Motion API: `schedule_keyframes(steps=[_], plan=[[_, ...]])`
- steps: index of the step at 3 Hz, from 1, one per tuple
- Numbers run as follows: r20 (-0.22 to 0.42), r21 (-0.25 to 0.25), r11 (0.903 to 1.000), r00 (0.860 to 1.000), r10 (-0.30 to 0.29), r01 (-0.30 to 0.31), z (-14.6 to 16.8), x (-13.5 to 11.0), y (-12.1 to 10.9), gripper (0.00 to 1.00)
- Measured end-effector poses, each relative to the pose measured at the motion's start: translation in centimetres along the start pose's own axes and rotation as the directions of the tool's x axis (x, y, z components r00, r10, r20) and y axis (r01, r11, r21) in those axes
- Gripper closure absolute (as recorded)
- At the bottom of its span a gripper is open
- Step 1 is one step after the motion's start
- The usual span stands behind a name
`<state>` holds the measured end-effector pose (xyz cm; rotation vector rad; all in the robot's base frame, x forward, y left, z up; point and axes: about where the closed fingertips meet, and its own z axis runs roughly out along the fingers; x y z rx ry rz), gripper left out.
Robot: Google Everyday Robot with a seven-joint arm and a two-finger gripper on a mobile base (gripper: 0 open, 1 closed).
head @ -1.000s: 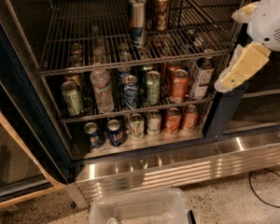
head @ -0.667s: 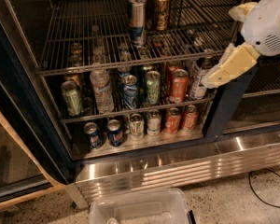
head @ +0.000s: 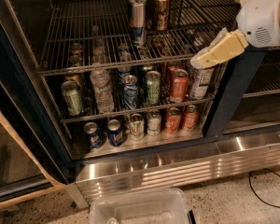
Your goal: Pick orange can from top shelf of fridge
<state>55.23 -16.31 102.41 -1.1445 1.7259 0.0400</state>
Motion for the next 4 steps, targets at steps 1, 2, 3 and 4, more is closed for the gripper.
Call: schedule_keyframes(steps=[1,2,3,4], plan=[[0.000,0.000,1.0000,1.000,0.000,0.000,0.0,0.0,0.0,0.00],[0.044,0.009,0.9999,0.999,-0.007,0.007,1.3,-0.4,0.0,0.00],[0.136,0.058,0.9981,0.991,0.012,-0.020,3.1,-0.6,-0.7,0.00],[0.229,0.124,0.9914,0.973,0.011,-0.040,4.7,-1.5,-2.0,0.00]])
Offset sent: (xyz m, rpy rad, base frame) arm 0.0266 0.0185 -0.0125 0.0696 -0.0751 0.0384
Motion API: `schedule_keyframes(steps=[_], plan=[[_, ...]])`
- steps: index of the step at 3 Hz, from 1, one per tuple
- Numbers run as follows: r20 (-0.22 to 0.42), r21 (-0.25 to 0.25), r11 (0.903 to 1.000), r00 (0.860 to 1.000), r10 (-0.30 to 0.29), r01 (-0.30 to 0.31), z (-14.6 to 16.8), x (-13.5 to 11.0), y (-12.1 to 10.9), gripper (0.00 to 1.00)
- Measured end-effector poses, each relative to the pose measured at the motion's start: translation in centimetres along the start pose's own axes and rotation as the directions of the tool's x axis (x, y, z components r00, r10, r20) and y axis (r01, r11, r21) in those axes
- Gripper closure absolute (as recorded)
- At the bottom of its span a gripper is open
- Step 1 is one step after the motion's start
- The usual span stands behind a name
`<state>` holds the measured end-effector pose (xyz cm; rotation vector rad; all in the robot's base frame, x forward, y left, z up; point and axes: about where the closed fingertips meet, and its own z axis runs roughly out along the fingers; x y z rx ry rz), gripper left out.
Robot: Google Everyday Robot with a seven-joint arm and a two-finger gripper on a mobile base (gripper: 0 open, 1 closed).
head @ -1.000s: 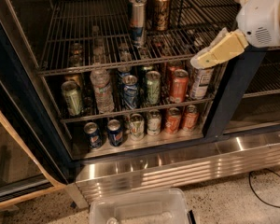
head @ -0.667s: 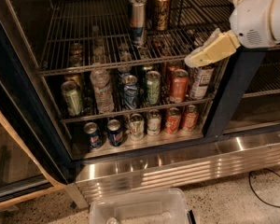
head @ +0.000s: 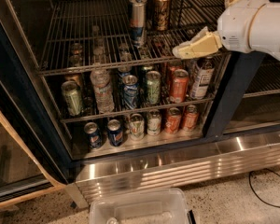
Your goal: Pick orange can from top shelf of fridge
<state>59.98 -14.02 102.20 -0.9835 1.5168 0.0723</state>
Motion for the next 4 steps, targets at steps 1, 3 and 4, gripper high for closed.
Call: schedule_keyframes(steps=[1,3,4], plan=[[0.096,0.038,0.9991,0.995,0.014,-0.018,2.4,-0.6,-0.8,0.00],[0.147,0.057,0.9968,0.988,0.047,-0.056,3.2,-0.6,-0.4,0.00],[0.232,0.097,0.9842,0.965,0.123,-0.148,4.3,-0.2,-0.3,0.00]])
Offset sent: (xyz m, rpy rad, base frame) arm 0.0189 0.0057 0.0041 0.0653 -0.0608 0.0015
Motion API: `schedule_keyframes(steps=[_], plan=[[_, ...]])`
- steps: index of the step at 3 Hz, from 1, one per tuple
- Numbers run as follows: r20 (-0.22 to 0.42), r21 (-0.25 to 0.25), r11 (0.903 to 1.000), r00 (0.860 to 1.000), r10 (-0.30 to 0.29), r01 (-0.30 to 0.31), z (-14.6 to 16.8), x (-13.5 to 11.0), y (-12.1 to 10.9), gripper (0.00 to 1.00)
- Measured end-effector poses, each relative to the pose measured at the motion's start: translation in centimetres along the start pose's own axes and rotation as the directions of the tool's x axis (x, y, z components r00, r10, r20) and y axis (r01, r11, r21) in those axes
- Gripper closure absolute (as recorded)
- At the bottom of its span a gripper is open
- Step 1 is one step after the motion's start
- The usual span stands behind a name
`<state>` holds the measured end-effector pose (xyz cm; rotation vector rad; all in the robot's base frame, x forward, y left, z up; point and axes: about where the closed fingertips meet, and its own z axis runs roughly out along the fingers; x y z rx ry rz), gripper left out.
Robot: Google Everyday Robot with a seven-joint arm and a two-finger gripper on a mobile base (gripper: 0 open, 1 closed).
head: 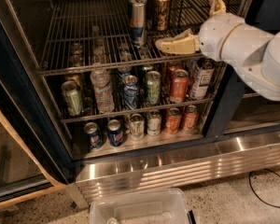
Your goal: Pick orange can from top shelf of fridge
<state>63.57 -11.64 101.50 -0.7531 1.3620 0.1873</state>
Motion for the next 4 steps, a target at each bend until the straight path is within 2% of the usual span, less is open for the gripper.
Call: schedule_keyframes(steps=[1,2,4], plan=[[0.068,0.057,0.9958,0.995,0.067,-0.071,1.1,0.1,-0.5,0.00],[0.103,0.105,0.9885,0.990,0.098,-0.109,2.0,-0.2,-1.5,0.00],[0.119,0.123,0.9852,0.987,0.105,-0.119,2.8,0.4,-1.4,0.00]])
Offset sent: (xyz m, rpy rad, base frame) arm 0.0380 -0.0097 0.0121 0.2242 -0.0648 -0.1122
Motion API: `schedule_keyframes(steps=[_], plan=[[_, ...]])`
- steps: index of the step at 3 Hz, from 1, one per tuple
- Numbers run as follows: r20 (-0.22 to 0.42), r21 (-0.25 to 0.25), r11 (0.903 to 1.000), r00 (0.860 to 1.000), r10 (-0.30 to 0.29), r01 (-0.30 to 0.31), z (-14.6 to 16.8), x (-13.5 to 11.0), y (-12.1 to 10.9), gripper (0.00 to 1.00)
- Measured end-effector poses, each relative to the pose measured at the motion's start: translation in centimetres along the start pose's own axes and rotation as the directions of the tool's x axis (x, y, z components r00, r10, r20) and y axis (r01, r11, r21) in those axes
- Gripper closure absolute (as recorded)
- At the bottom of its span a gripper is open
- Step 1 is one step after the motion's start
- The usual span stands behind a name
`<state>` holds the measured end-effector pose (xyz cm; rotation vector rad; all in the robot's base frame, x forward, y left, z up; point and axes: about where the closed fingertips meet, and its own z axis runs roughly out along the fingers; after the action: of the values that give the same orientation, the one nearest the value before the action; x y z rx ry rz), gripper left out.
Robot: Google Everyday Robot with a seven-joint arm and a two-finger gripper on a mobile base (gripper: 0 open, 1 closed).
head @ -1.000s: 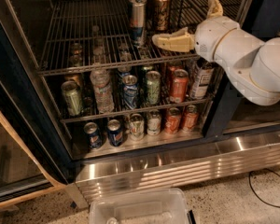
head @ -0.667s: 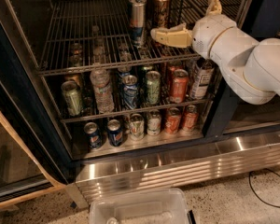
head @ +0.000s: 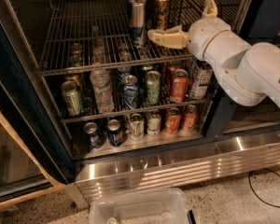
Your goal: Pick orange can from top shelf of fridge
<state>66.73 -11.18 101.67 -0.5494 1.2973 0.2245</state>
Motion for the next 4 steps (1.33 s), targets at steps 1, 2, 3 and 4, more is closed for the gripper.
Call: schedule_keyframes(steps=[1,2,3,4], plan=[[0.035,0.031,0.9994,0.999,0.012,-0.013,1.2,0.6,-0.7,0.00],[0.049,0.049,0.9987,0.999,0.012,-0.015,2.4,1.1,-1.6,0.00],[0.026,0.061,0.9981,1.000,-0.004,0.003,3.6,1.0,-2.4,0.00],[-0.050,0.095,0.9950,0.998,-0.026,0.031,4.4,1.0,-3.0,0.00]])
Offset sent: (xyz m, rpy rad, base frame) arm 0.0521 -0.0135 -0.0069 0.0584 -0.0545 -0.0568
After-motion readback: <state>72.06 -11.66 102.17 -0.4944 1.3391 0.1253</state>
